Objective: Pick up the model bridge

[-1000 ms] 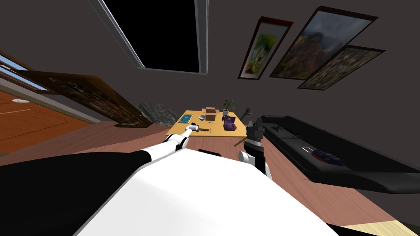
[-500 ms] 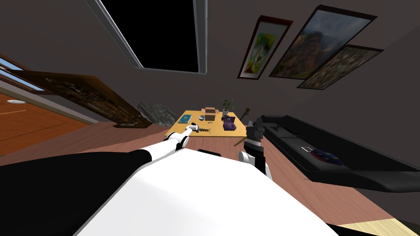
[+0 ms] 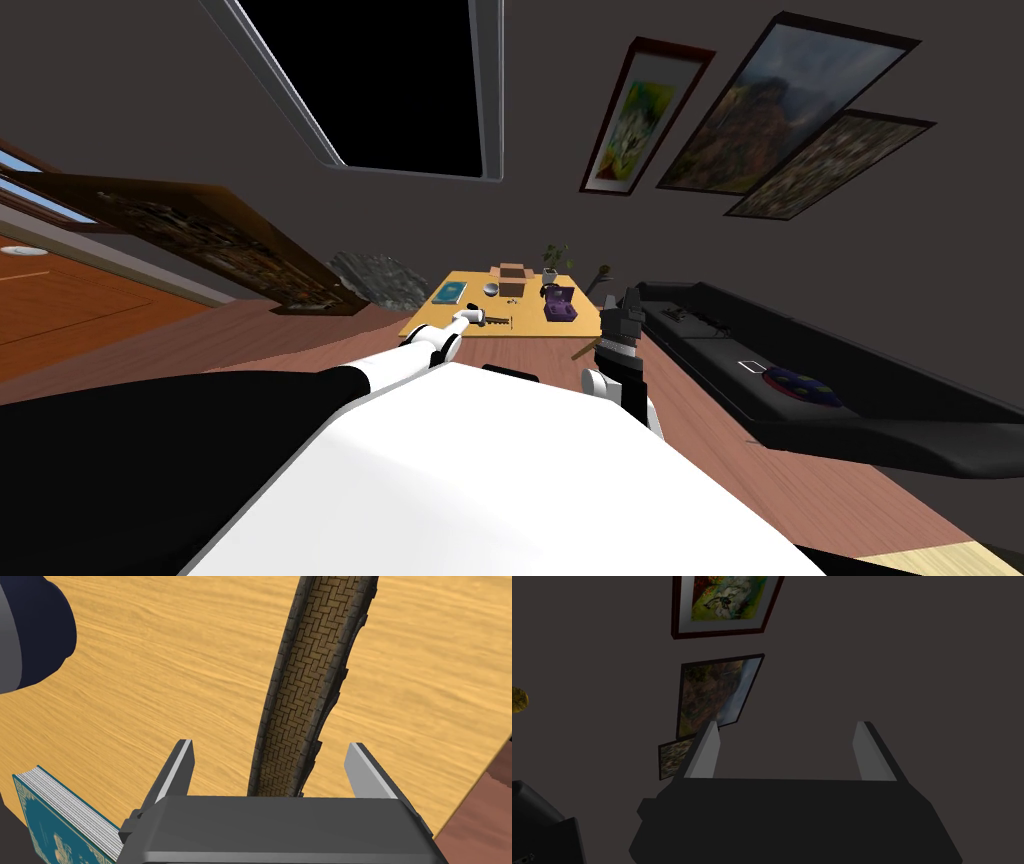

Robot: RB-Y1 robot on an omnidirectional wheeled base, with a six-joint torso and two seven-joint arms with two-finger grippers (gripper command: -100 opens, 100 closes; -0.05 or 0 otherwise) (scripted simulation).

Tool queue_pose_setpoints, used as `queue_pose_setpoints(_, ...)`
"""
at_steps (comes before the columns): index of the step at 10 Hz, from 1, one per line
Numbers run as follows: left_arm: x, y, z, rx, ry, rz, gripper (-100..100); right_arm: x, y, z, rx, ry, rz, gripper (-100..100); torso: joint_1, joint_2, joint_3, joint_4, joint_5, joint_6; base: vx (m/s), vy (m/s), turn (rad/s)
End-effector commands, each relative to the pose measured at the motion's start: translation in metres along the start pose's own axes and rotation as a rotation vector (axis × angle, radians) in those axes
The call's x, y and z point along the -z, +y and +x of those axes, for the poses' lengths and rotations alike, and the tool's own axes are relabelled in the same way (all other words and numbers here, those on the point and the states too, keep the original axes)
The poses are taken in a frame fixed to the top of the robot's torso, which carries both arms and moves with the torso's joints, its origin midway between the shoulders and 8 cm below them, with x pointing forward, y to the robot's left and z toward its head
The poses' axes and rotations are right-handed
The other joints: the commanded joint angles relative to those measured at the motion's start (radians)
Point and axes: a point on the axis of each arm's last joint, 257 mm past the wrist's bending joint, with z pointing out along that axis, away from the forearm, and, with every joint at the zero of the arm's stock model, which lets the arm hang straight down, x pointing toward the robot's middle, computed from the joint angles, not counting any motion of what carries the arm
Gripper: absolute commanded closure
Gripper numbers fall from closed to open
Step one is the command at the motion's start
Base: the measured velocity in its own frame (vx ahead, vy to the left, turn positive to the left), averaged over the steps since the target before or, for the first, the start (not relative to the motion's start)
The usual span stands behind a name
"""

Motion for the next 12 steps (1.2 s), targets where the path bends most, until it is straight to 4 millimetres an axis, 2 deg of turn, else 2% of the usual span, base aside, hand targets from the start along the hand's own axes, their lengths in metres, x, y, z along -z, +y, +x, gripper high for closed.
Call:
queue_pose_setpoints(1, 0.0, 0.0, 0.0, 0.0, 0.0, 0.0, 100, 0.0, 0.0, 0.0, 0.0, 0.0, 0.0, 0, 0.0, 0.0, 0.0, 0.0, 0.0, 0.0, 0.007, 0.002, 0.001)
queue_pose_setpoints(5, 0.0, 0.0, 0.0, -0.002, 0.0, 0.0, 100, 0.0, 0.0, 0.0, 0.0, 0.0, 0.0, 0, -0.001, 0.003, 0.002, 0.001, 0.0, 0.0, 0.0, 0.0, 0.0)
queue_pose_setpoints(6, 0.0, 0.0, 0.0, -0.002, 0.0, 0.001, 0, 0.0, 0.0, 0.0, 0.0, 0.0, 0.0, 0, -0.001, 0.003, 0.002, 0.001, 0.0, 0.0, 0.0, 0.0, 0.0)
queue_pose_setpoints(7, 0.001, -0.001, -0.001, 0.001, 0.0, -0.001, 100, 0.0, 0.0, 0.0, 0.0, 0.0, 0.0, 0, -0.001, 0.003, 0.002, 0.001, 0.0, 0.0, -0.019, -0.002, 0.005)
queue_pose_setpoints(10, 0.009, -0.022, 0.002, -0.002, 0.001, -0.001, 100, 0.0, 0.0, 0.0, 0.0, 0.0, 0.0, 0, -0.001, 0.008, 0.005, 0.002, 0.0, -0.001, -0.071, -0.013, 0.013)
queue_pose_setpoints(11, 0.007, -0.018, 0.002, -0.003, 0.001, 0.002, 100, 0.0, 0.0, 0.0, 0.0, 0.0, 0.0, 0, -0.002, 0.009, 0.005, 0.002, 0.0, -0.001, -0.035, -0.01, 0.002)
queue_pose_setpoints(12, 0.008, -0.019, 0.003, -0.002, 0.001, -0.001, 0, 0.0, 0.0, 0.0, 0.0, 0.0, 0.0, 0, -0.001, 0.008, 0.004, 0.002, 0.0, -0.001, -0.007, -0.002, 0.0)
